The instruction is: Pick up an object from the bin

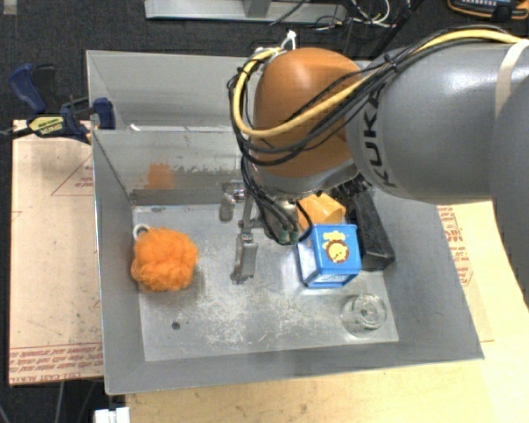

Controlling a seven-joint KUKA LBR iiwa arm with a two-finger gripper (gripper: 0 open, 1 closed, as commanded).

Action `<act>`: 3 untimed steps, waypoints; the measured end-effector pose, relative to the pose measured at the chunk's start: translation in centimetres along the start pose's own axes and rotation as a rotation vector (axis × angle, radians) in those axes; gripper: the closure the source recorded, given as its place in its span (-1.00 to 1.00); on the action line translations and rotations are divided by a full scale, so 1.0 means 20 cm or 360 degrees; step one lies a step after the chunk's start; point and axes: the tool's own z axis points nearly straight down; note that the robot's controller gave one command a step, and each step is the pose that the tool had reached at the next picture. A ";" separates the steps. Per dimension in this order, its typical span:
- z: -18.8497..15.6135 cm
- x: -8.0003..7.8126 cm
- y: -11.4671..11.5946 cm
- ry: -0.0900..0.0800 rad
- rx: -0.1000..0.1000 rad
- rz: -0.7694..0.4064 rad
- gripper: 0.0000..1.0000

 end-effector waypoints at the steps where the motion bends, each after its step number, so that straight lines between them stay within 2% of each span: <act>1: -0.02 -0.01 0.00 -0.0012 -0.0002 0.0004 -1.00; 2: 0.12 -0.06 0.10 -0.0028 -0.0004 0.0014 -1.00; 3: 0.39 -0.04 0.27 -0.0017 -0.0004 -0.0057 -1.00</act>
Offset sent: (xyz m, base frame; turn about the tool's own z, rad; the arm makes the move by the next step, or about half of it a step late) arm 0.0188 0.0546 -0.0816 0.0116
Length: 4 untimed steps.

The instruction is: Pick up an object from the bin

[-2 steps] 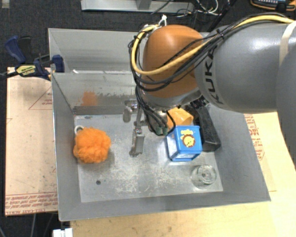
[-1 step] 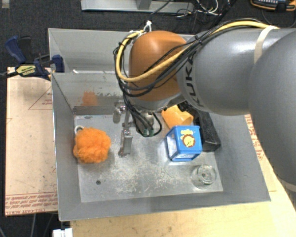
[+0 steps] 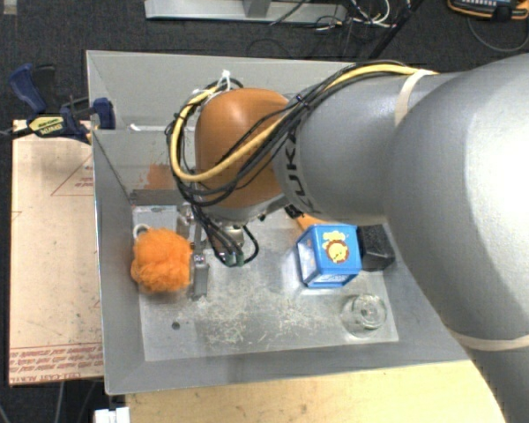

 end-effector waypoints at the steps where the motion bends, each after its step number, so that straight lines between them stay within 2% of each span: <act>1: 0.07 0.00 0.04 0.0001 0.0000 -0.0032 -1.00; 2: 0.04 0.00 0.04 0.0013 0.0005 -0.0136 -1.00; 3: 0.06 0.01 0.06 -0.0010 -0.0002 -0.0540 -1.00; 4: 0.09 0.01 0.07 -0.0004 0.0000 -0.0560 -1.00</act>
Offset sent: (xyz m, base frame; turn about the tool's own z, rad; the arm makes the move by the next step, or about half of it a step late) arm 0.0032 0.0200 0.0488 -0.3573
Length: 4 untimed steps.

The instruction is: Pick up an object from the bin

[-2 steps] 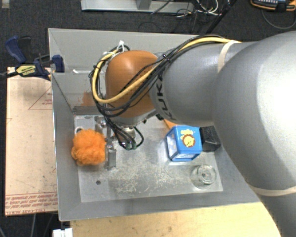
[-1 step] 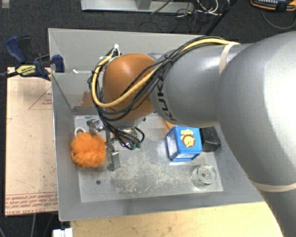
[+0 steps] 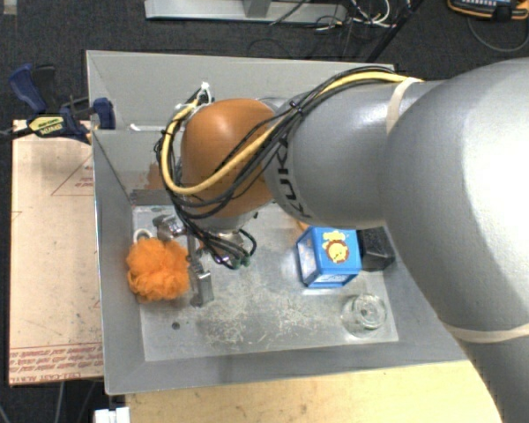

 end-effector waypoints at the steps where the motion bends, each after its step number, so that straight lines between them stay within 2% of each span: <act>1: -0.04 -0.06 -0.01 0.0009 -0.0004 0.0163 -1.00; 2: 0.07 0.07 0.00 -0.0007 -0.0001 -0.0188 1.00; 3: 0.07 0.07 -0.01 -0.0007 -0.0001 -0.0188 1.00; 4: -0.15 0.06 0.00 0.0006 -0.0003 -0.0193 1.00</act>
Offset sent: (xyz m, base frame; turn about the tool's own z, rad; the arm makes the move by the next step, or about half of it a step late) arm -0.0134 -0.0063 -0.0141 -0.1221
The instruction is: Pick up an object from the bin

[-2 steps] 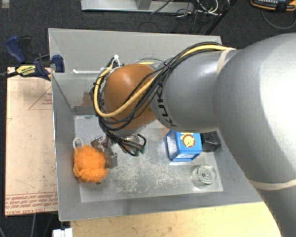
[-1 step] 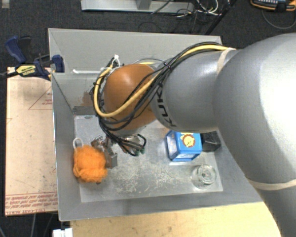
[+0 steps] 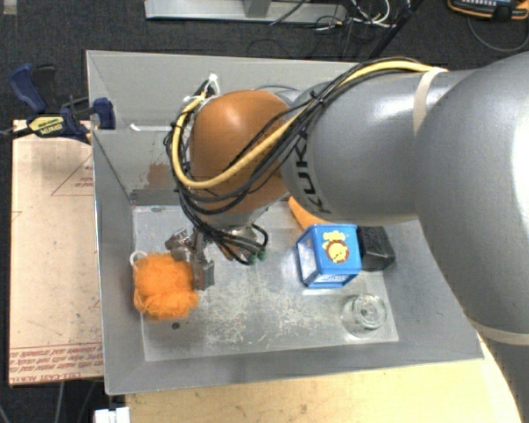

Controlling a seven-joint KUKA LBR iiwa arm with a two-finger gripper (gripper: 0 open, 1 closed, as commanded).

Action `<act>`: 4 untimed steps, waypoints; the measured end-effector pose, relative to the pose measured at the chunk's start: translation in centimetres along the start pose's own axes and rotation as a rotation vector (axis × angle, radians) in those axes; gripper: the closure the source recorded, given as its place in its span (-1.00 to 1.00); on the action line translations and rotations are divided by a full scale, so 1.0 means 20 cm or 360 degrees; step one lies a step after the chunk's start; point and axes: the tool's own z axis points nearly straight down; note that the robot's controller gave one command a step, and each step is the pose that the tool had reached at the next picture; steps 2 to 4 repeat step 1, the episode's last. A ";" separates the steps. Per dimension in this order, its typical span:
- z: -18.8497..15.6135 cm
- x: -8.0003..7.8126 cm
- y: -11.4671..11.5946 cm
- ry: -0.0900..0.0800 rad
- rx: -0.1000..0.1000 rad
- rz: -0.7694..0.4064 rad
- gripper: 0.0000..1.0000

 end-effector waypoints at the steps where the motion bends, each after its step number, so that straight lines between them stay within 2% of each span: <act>1: 0.00 -0.20 -0.09 -0.0045 0.0011 -0.0202 1.00; 4: 0.00 -0.20 -0.09 -0.0045 0.0011 -0.0202 1.00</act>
Offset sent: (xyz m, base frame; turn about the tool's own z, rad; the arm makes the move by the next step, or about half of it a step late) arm -0.0116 -0.0207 0.0811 -0.4190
